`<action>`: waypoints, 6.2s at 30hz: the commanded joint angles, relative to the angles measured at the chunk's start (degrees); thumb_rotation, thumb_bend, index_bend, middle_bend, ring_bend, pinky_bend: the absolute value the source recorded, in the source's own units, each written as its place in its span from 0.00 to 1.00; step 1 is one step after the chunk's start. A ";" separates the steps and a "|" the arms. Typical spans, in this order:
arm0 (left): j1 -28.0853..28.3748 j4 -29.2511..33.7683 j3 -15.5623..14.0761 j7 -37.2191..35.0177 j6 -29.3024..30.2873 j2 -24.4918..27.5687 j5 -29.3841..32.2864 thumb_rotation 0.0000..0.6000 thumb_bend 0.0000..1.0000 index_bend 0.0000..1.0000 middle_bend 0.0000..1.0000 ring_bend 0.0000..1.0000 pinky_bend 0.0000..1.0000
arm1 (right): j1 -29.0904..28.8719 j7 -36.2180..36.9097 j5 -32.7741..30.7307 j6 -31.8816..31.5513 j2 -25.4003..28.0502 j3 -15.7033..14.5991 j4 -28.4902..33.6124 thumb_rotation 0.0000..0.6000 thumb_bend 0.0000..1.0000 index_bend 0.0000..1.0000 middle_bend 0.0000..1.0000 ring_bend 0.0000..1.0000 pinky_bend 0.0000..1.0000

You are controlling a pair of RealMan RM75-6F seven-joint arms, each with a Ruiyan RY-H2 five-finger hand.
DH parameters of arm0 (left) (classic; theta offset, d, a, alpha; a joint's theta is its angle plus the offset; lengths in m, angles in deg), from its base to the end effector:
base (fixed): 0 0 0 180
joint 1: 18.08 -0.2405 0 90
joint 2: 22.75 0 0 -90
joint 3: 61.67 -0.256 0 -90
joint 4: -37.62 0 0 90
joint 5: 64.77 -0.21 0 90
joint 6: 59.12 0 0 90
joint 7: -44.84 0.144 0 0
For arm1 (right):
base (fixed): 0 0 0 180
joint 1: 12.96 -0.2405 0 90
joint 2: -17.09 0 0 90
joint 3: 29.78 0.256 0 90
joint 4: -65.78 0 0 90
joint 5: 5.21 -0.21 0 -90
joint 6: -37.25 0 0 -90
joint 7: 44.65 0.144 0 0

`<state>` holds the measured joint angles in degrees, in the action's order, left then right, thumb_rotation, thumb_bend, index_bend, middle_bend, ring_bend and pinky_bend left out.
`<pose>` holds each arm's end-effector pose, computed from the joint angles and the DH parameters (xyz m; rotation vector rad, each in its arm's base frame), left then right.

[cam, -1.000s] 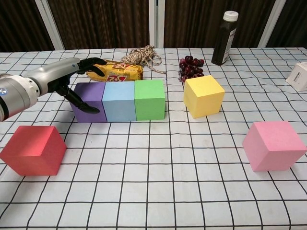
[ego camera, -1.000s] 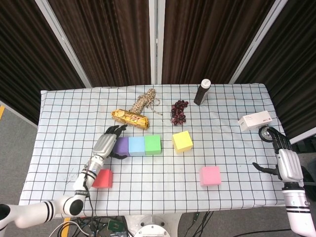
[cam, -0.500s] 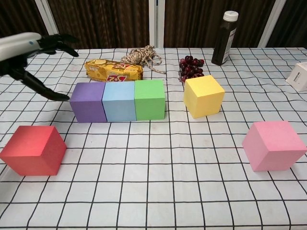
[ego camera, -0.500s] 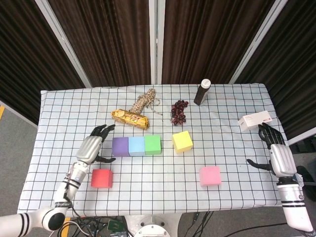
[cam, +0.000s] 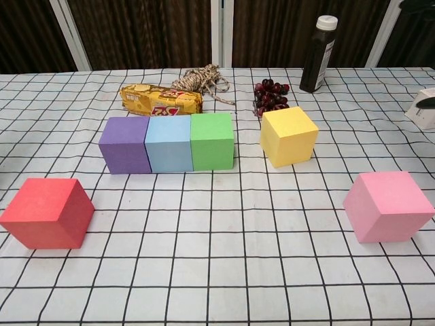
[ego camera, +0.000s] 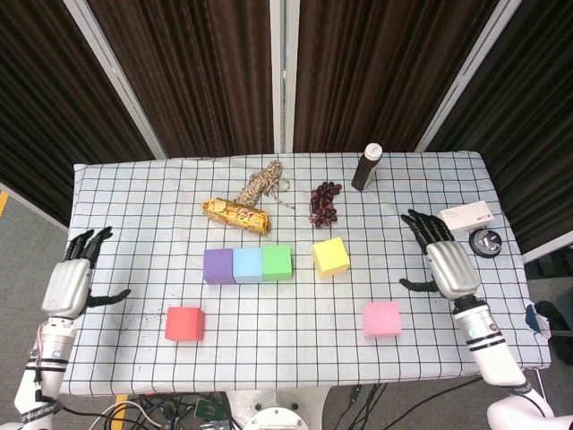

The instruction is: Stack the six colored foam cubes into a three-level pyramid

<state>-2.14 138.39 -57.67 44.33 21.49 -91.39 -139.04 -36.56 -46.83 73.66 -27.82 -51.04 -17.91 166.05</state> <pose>-0.2614 0.2337 0.1207 -1.3196 -1.1265 -1.0800 -0.2067 -0.2879 0.1056 1.6151 -1.0378 1.1186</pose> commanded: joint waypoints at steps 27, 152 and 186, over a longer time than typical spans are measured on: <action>-14.58 -17.47 -3.65 -19.24 8.74 -4.17 -5.40 1.00 0.00 0.04 0.14 0.01 0.01 | -21.38 -20.92 -18.45 14.14 -22.96 3.68 -9.32 1.00 0.06 0.00 0.12 0.00 0.00; -15.38 -13.16 -5.55 -18.87 8.55 2.37 -19.93 1.00 0.00 0.04 0.16 0.01 0.02 | -5.44 -17.79 -5.55 -5.73 4.63 -12.47 14.55 1.00 0.00 0.00 0.13 0.00 0.00; -13.07 -12.35 -7.34 -15.46 4.28 -0.85 -19.06 1.00 0.00 0.04 0.16 0.01 0.02 | 7.06 -8.73 11.04 -9.13 -6.82 -17.55 -6.61 1.00 0.00 0.00 0.16 0.00 0.00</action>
<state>-15.23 126.06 -65.00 28.88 25.78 -92.22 -158.11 -29.47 -55.72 84.74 -37.11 -57.67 -35.63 159.60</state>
